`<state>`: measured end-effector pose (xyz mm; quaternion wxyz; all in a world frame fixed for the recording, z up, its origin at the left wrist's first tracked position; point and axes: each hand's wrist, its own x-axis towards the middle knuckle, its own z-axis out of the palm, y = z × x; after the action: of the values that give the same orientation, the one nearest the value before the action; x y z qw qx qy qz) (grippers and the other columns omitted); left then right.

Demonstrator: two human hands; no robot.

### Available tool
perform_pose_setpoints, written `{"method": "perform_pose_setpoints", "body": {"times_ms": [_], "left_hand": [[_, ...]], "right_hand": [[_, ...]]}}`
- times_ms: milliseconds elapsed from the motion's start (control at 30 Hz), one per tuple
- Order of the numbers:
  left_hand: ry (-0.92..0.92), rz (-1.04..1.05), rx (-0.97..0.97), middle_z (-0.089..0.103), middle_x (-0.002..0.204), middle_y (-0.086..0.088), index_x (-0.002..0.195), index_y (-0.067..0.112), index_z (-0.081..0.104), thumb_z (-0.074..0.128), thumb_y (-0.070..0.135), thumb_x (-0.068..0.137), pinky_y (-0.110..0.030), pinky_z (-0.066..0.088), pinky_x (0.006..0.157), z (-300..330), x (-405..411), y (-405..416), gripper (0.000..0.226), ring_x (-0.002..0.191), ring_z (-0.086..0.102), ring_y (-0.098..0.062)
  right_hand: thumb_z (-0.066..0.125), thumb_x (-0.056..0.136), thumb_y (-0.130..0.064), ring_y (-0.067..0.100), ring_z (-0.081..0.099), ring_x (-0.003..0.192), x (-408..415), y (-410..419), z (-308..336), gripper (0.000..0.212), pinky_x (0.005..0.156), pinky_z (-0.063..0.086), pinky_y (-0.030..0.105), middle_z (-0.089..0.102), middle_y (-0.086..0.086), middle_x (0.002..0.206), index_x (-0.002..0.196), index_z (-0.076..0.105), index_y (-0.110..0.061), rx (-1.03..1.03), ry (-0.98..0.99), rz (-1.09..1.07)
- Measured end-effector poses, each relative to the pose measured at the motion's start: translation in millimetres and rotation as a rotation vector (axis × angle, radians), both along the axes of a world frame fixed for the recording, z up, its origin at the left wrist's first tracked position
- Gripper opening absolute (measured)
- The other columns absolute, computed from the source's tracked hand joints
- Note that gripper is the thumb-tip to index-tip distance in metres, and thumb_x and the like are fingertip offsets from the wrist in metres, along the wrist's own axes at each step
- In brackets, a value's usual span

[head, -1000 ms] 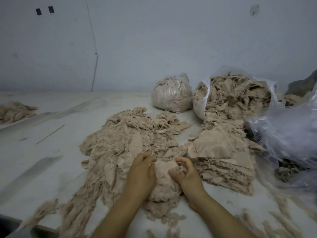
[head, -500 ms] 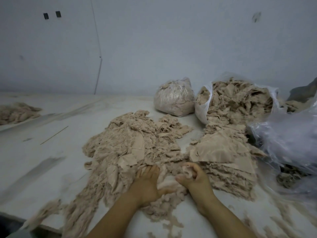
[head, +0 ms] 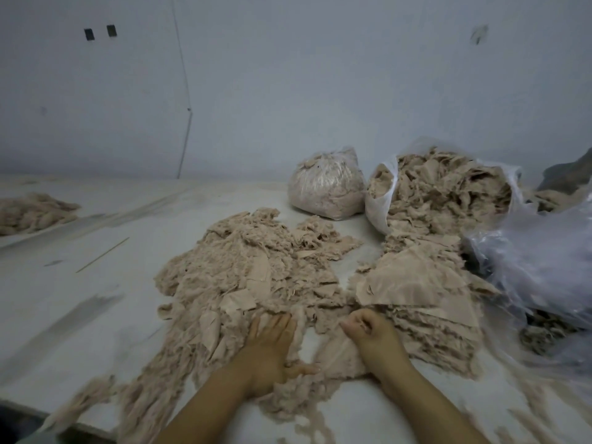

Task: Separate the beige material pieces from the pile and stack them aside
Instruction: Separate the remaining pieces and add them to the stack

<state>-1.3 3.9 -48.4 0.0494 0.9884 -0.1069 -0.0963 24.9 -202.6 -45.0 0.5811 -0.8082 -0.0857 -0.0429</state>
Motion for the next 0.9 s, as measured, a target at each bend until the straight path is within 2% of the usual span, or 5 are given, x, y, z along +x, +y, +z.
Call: {"method": "perform_pose_setpoints", "body": {"times_ms": [167, 267, 533, 667, 900], "left_hand": [[-0.130, 0.123, -0.729, 0.027, 0.141, 0.026, 0.147, 0.035, 0.026, 0.041, 0.066, 0.087, -0.019, 0.017, 0.110, 18, 3, -22, 0.069, 0.135, 0.023, 0.002], [-0.169, 0.064, -0.800, 0.055, 0.084, 0.033, 0.091, 0.041, 0.058, 0.051, 0.050, 0.091, -0.007, 0.035, 0.072, 17, -5, -44, 0.011, 0.080, 0.047, 0.016], [-0.487, 0.146, -0.609, 0.054, 0.063, 0.012, 0.066, 0.027, 0.054, 0.051, 0.031, 0.096, -0.021, 0.033, 0.059, 18, -10, -7, 0.031, 0.063, 0.049, 0.000], [-0.245, 0.043, -0.926, 0.066, 0.088, 0.020, 0.096, 0.032, 0.066, 0.050, 0.041, 0.095, -0.010, 0.042, 0.071, 35, -11, -40, 0.019, 0.078, 0.057, 0.008], [-0.303, 0.248, -1.193, 0.056, 0.064, 0.004, 0.069, 0.011, 0.061, 0.057, 0.015, 0.093, -0.020, 0.041, 0.059, 40, -4, -53, 0.024, 0.059, 0.048, -0.005]], "right_hand": [[0.053, 0.096, -0.022, -0.001, 0.042, 0.054, -6, 13, -1, 0.021, 0.053, 0.033, 0.017, 0.044, -0.007, 0.064, 0.078, 0.044, -0.021, -0.060, -0.091, 0.027], [0.057, 0.094, -0.012, -0.002, 0.045, 0.053, -8, 14, 2, 0.017, 0.054, 0.036, 0.013, 0.048, -0.005, 0.064, 0.080, 0.048, -0.018, 0.142, -0.170, -0.074], [0.051, 0.095, -0.004, -0.007, 0.059, 0.079, -3, 4, 7, 0.027, 0.070, 0.044, 0.008, 0.067, -0.014, 0.083, 0.084, 0.064, -0.025, 0.317, -0.171, -0.124], [0.048, 0.094, 0.004, -0.004, 0.064, 0.087, -13, 18, 8, 0.032, 0.073, 0.046, 0.008, 0.072, -0.014, 0.091, 0.087, 0.070, -0.019, 0.428, -0.101, 0.055], [0.075, 0.078, -0.024, 0.018, 0.065, 0.089, -16, 13, 7, 0.035, 0.073, 0.053, 0.026, 0.067, 0.007, 0.101, 0.110, 0.060, -0.026, 0.422, 0.139, 0.108]]}}
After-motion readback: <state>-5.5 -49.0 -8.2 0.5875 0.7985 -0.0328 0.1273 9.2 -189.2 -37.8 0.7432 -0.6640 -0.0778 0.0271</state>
